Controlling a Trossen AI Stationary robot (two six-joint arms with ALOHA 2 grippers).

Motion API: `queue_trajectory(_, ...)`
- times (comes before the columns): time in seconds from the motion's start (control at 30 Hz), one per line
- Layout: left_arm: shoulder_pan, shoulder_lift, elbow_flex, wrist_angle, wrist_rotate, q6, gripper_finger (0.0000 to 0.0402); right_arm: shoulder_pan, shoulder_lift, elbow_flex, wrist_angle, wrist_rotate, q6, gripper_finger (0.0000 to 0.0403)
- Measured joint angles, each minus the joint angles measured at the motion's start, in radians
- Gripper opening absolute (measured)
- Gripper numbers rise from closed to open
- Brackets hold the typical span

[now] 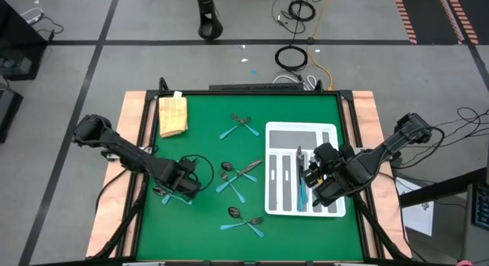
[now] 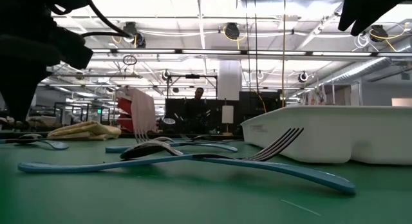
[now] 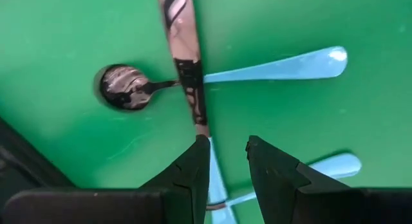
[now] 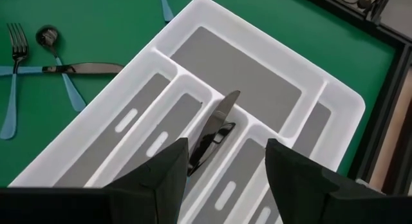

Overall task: Sort silverware
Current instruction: Put the left blue knife into the tray

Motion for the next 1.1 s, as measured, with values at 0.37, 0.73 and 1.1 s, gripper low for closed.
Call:
queue_trajectory(0.37,0.016,0.000,-0.123,0.134,0.006,-0.017,0.0112,0.000,0.000,0.000,0.000,0.000,-0.011,0.0192)
queue_trajectory(0.73,0.059,-0.003,-0.226,0.278,0.011,-0.017,0.0070,0.000,0.000,-0.001,0.000,0.002,-0.011,0.0192)
queue_trajectory(1.1,0.061,-0.013,-0.176,0.244,-0.031,-0.018,0.0028,0.000,-0.002,-0.001,0.000,0.005,-0.015,0.0192)
